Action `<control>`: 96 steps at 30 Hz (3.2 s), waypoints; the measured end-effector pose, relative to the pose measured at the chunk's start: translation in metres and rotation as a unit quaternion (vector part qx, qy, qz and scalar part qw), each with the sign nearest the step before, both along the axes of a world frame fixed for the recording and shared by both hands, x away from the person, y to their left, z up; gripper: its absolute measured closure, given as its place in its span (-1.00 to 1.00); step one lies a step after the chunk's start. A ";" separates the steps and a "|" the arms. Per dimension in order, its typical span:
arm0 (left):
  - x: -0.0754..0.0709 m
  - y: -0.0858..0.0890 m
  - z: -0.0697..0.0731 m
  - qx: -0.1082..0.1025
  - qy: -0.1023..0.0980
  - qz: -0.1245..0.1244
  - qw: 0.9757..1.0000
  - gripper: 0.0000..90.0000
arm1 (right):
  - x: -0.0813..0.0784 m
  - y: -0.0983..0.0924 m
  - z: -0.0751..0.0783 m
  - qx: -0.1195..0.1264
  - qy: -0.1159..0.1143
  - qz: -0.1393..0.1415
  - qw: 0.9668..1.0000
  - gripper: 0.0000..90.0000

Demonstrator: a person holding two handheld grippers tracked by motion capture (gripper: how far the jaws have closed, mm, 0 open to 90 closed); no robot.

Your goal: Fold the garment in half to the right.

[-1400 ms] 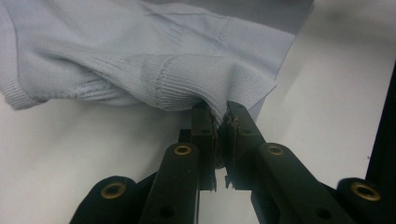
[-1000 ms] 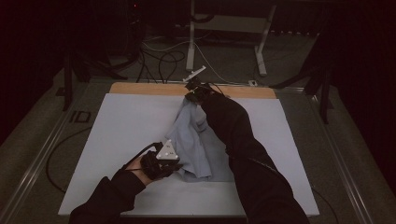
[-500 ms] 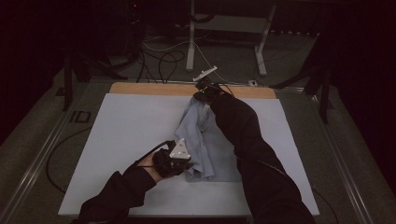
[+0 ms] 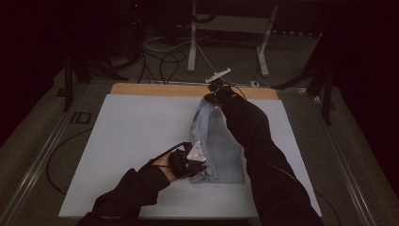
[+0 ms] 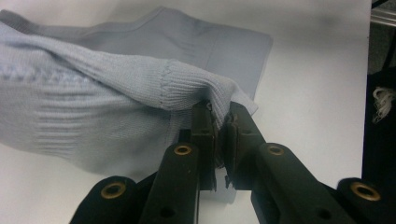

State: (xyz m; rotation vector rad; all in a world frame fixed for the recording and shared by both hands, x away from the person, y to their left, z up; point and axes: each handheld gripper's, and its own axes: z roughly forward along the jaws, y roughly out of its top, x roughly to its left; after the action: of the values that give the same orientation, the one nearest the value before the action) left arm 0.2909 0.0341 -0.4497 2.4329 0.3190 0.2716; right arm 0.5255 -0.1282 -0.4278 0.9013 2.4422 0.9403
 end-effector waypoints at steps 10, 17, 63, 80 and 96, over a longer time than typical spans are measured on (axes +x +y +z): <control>0.002 -0.022 -0.008 0.006 -0.001 -0.018 1.000 0.88 | 0.005 -0.017 -0.010 0.005 0.008 -0.008 1.000 0.93; 0.003 -0.039 -0.015 0.017 -0.008 -0.027 0.999 0.88 | 0.010 -0.020 -0.015 0.011 0.017 -0.009 1.000 0.93; 0.015 -0.096 -0.038 0.022 0.032 -0.080 0.996 0.18 | 0.012 -0.063 -0.024 0.056 0.032 -0.028 0.998 -0.68; 0.011 -0.093 -0.029 0.019 0.033 -0.096 0.995 0.05 | 0.006 -0.058 -0.025 0.073 0.044 -0.012 0.996 -0.77; 0.010 -0.076 -0.020 -0.004 0.054 -0.093 0.994 -0.24 | -0.003 -0.056 -0.028 0.075 0.041 -0.001 0.996 -0.77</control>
State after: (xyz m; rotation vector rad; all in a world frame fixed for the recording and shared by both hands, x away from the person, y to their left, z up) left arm 0.3014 -0.0419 -0.4696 2.4533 0.1389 0.0564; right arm 0.5227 -0.1845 -0.4561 1.0112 2.4632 1.1206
